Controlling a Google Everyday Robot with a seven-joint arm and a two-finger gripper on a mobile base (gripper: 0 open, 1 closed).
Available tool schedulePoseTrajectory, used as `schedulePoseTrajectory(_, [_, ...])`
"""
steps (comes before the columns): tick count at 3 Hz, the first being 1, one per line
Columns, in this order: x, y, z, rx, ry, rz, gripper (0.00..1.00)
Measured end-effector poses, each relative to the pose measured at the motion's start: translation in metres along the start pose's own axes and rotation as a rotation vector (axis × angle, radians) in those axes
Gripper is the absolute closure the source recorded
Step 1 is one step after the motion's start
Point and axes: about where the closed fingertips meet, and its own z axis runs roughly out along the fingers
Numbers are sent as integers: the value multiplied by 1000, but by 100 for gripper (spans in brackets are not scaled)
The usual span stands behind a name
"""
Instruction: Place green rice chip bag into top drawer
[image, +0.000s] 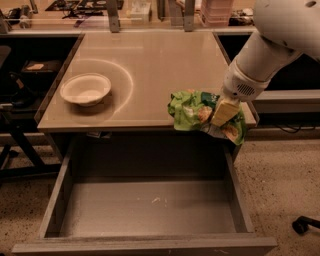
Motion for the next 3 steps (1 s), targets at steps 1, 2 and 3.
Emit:
schedulePoseTrajectory(1, [0,0,0,0,0,-1,100])
schedulePoseTrajectory(2, [2,11,-6,4,22,-2,100])
schedulePoseTrajectory(3, [12,51,-11,-16,48,48,100])
